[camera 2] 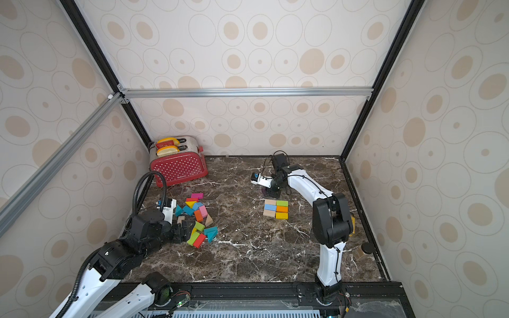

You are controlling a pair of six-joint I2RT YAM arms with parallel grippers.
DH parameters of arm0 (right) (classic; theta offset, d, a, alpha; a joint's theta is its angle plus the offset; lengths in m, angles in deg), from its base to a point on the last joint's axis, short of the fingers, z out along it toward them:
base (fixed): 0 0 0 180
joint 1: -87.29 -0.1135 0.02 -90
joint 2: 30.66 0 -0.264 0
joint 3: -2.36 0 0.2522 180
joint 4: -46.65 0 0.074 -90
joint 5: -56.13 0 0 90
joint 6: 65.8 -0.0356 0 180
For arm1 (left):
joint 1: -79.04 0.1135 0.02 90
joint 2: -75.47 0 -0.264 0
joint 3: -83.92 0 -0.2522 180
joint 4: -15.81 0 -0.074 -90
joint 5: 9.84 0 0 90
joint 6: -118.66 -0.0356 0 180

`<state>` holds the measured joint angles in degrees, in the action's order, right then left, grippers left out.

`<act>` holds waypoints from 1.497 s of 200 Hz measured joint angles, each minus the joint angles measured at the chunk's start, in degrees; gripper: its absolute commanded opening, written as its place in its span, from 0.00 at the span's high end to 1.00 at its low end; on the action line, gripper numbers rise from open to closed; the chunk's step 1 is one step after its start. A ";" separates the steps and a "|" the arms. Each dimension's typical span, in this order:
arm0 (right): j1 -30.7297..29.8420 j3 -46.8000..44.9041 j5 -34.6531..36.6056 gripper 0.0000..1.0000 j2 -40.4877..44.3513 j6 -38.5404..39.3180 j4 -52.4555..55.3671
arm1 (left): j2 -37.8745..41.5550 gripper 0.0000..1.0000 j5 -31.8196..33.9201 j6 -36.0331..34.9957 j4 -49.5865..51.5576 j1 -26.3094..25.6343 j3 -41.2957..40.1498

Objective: Assemble a piece of candy with building blocks
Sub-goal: Assemble the building block at the center of the board.

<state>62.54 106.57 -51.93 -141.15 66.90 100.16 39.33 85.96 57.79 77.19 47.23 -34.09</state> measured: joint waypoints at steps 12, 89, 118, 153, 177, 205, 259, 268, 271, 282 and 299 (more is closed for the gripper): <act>1.51 -0.02 -0.04 0.71 0.00 0.48 0.00 | -0.20 0.20 -0.20 0.00 0.00 0.00 0.00; 5.20 1.84 -0.24 0.71 -5.77 2.64 0.24 | -1.20 0.20 -0.83 0.00 -0.13 0.00 -0.04; 5.53 2.16 -0.63 0.71 -7.54 2.91 0.20 | -1.20 0.20 -0.87 0.00 -0.20 0.00 -0.07; 6.23 3.80 -0.72 0.71 -9.20 3.45 0.83 | -1.22 0.20 -1.01 -0.02 -0.22 0.00 -0.11; 6.32 4.00 -0.68 0.71 -10.21 3.72 1.07 | -1.38 0.20 -1.05 -0.02 -0.24 0.00 -0.11; 6.36 4.76 -0.57 0.70 -11.30 3.98 1.64 | -1.64 0.20 -1.05 -0.02 -0.26 0.00 -0.11; 6.45 4.96 0.00 0.67 -11.65 5.62 2.49 | -1.81 0.20 -1.07 -0.02 -0.31 0.00 -0.11; 6.47 4.96 -0.02 0.67 -11.74 5.86 2.62 | -1.84 0.20 -1.14 -0.02 -0.31 0.00 -0.11; 6.47 4.96 -0.02 0.67 -11.80 5.95 2.67 | -1.84 0.20 -1.18 -0.02 -0.31 0.00 -0.11; 6.47 5.03 -0.04 0.66 -11.98 6.12 2.80 | -1.84 0.20 -1.27 -0.02 -0.31 0.00 -0.11; 6.47 5.16 -0.02 0.66 -12.35 6.51 2.91 | -1.84 0.20 -1.33 0.00 -0.31 0.00 -0.11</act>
<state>69.01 111.73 -51.95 -153.50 73.41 103.07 37.50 84.63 57.79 76.88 47.23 -34.20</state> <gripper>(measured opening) 0.345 0.796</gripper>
